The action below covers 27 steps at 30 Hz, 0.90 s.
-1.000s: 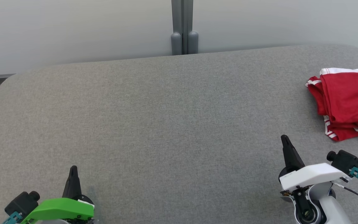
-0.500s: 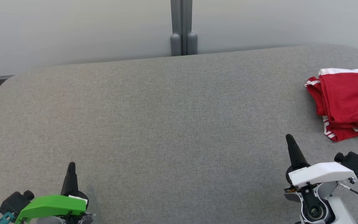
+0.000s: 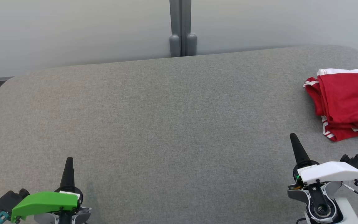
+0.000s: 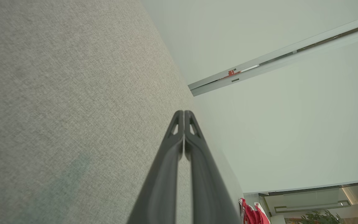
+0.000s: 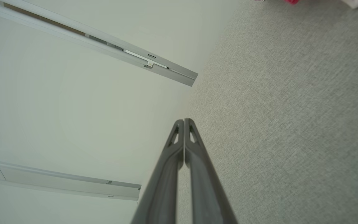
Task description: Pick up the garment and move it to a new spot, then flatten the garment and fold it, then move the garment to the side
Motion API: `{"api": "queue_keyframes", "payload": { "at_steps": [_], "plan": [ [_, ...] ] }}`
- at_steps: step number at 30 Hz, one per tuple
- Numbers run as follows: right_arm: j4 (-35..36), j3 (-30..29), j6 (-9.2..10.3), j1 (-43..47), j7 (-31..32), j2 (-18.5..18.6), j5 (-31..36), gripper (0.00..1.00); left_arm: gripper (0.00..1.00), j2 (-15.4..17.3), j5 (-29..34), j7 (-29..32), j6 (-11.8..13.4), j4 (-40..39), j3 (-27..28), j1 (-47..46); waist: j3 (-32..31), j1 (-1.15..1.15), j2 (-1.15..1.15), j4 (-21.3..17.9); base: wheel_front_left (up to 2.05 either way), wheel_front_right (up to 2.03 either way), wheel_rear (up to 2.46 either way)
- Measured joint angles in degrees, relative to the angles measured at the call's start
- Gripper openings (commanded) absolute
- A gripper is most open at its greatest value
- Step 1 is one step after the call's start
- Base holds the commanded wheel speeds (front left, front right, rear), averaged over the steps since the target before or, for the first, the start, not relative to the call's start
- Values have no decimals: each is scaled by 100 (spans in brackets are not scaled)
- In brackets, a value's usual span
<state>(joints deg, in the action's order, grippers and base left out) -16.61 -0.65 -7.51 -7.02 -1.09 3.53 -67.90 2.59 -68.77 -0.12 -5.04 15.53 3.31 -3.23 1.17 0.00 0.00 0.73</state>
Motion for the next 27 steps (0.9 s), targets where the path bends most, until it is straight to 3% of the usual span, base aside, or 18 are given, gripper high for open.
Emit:
{"api": "queue_keyframes", "payload": {
  "at_steps": [27],
  "plan": [
    [133,-259,2,47,356,-1,-1334,0,0,4,-1254,358,-126,-69,172,-145,-47,0,0,-35,0,0,0]
  ]
}}
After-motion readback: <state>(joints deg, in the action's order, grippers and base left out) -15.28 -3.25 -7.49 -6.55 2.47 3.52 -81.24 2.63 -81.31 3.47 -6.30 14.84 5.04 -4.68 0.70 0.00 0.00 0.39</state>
